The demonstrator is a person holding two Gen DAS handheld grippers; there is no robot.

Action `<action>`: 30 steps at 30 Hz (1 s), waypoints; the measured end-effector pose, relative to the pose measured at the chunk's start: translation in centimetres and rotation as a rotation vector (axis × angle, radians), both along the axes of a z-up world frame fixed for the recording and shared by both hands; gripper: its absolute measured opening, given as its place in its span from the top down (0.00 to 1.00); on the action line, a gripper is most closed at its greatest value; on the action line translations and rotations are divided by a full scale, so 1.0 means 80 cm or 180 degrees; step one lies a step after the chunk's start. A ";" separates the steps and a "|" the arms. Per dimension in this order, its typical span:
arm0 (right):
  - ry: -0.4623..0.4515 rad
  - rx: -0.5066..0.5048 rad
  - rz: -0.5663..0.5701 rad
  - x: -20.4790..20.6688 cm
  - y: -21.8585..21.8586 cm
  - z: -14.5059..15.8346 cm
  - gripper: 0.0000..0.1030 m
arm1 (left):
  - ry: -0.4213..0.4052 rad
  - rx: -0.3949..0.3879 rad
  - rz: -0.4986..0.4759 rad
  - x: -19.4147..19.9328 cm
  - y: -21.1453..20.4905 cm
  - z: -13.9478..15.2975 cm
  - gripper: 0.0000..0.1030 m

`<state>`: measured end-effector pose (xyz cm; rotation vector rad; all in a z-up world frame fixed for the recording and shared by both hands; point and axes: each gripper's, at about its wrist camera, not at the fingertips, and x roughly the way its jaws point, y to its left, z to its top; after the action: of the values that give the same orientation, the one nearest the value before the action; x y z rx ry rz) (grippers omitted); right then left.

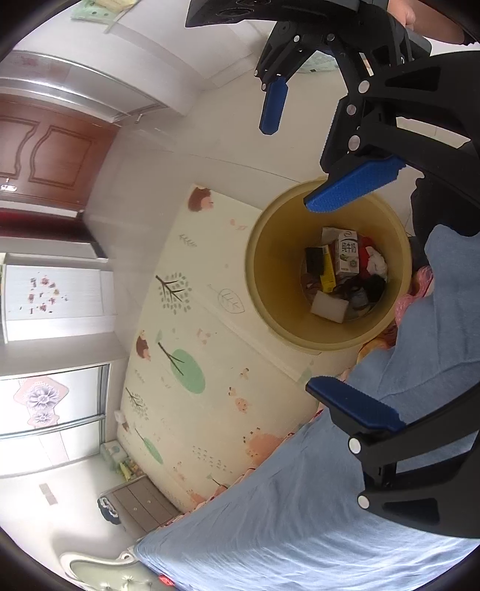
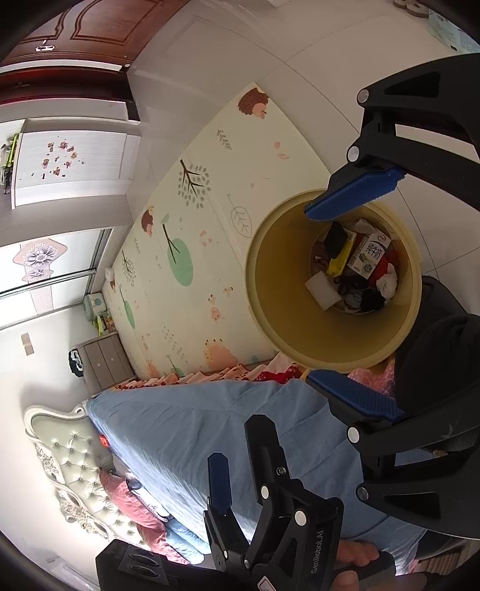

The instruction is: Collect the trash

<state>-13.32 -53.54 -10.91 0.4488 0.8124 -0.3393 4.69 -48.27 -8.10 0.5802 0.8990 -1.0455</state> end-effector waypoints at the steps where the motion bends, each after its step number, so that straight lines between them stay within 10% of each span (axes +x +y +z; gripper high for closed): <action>1: -0.0020 -0.0009 0.0015 0.001 0.003 0.002 0.22 | 0.0012 -0.0031 0.0024 0.001 0.004 0.002 0.12; 30: -0.0641 -0.0471 0.1084 0.126 0.211 0.097 0.13 | -0.0731 -0.0937 0.1679 0.069 0.318 0.098 0.04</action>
<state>-3.26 -36.67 -3.15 0.1964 0.6477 -0.0356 10.24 -22.85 -0.27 0.1897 0.6296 -0.6000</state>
